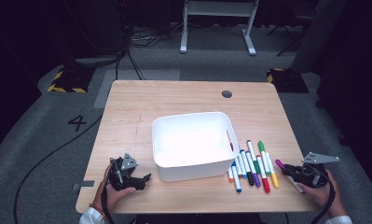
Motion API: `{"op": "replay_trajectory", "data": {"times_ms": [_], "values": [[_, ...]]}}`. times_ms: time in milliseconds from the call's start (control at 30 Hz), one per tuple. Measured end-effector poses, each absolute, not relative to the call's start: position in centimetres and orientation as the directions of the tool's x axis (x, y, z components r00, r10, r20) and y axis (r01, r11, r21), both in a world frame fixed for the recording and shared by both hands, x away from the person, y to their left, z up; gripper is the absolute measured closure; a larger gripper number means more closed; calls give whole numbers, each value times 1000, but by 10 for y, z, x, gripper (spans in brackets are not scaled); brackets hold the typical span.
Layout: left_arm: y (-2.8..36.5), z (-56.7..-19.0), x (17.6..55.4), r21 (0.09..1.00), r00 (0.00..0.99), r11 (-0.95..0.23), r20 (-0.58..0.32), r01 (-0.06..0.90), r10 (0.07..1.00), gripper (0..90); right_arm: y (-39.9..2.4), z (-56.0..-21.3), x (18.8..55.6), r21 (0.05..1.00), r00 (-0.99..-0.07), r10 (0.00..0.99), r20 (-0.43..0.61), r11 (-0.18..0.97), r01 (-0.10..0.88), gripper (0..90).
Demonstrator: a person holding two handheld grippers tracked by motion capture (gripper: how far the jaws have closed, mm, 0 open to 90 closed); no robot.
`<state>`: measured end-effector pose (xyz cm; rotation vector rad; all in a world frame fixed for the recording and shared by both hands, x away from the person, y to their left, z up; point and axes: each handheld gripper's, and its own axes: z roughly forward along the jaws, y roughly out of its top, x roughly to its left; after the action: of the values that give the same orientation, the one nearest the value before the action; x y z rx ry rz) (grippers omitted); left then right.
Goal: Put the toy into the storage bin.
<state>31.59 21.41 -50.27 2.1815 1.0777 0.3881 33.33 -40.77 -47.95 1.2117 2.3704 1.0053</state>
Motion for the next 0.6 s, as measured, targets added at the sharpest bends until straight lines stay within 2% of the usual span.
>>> {"op": "replay_trajectory", "data": {"times_ms": [233, 600], "values": [[214, -503, 316, 678, 614, -439, -25, 590, 789, 135, -406, -483, 342, 697, -608, 793, 36, 416, 584, 745], [214, -503, 316, 678, 615, -439, -25, 590, 788, 134, -412, -473, 350, 733, -579, 815, 30, 375, 567, 745]]}}
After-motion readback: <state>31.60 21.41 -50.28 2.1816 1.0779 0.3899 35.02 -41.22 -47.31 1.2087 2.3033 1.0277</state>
